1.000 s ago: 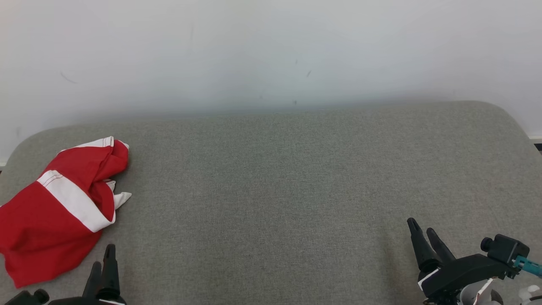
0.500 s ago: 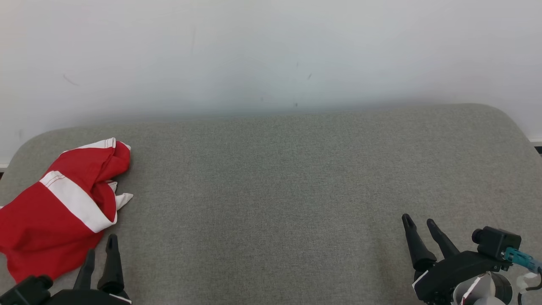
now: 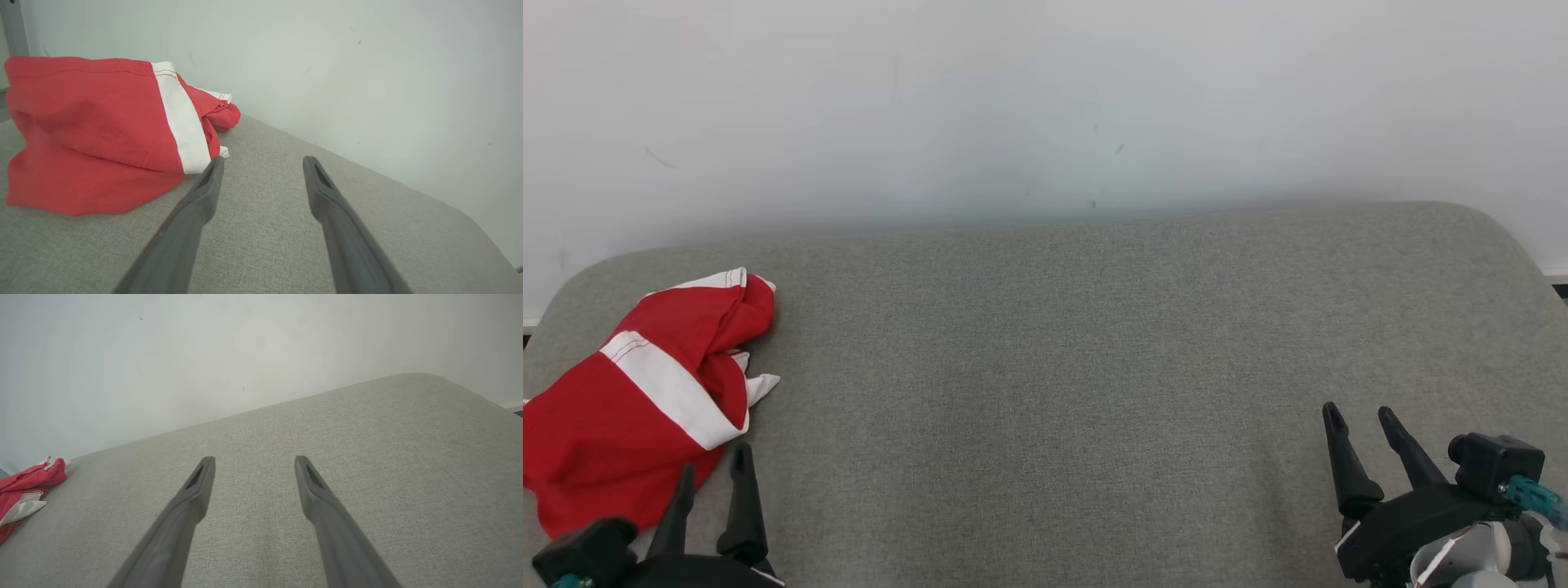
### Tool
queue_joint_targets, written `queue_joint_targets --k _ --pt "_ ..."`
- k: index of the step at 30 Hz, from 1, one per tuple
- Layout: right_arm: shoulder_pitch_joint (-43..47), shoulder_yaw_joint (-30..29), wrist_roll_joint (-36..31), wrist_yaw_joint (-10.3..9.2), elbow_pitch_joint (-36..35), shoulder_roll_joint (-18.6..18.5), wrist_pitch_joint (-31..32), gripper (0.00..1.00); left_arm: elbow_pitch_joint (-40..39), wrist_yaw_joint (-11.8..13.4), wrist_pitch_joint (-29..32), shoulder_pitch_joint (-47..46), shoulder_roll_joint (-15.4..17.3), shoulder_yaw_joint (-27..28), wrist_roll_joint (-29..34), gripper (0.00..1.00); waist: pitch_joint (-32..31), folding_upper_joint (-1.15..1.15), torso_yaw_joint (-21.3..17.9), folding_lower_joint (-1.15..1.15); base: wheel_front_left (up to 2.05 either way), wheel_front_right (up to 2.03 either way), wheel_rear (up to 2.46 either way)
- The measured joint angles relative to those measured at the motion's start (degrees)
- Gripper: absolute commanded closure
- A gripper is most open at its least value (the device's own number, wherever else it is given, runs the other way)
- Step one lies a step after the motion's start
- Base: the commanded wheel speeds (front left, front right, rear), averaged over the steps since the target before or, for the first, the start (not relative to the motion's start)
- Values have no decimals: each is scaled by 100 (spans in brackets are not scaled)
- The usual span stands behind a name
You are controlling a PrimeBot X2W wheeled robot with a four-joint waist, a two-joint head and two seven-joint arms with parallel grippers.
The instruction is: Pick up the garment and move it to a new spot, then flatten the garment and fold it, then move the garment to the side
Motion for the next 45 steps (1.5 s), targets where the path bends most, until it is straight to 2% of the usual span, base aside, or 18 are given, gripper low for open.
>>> queue_joint_targets --k 10,19,38,43,45 --pt "78 18 -879 -145 -291 -142 -5 0 -226 137 96 105 231 -94 1089 0 -12 0 14 0 0 0 0" --pt "186 -115 -1437 -253 -485 -163 -31 0 -488 252 147 107 216 -105 1753 0 -27 0 26 0 0 0 0" --pt "327 -300 -1412 -253 -502 -18 10 0 -547 257 342 221 101 81 1840 0 -15 0 40 0 0 0 0" --pt "328 -204 -1547 -253 -503 -104 60 0 -531 234 400 220 293 -102 2071 0 -3 0 50 0 0 0 0" --pt "328 -205 -1553 -253 -505 -107 62 0 -533 125 452 220 389 -233 2145 0 -4 0 57 0 0 0 0"
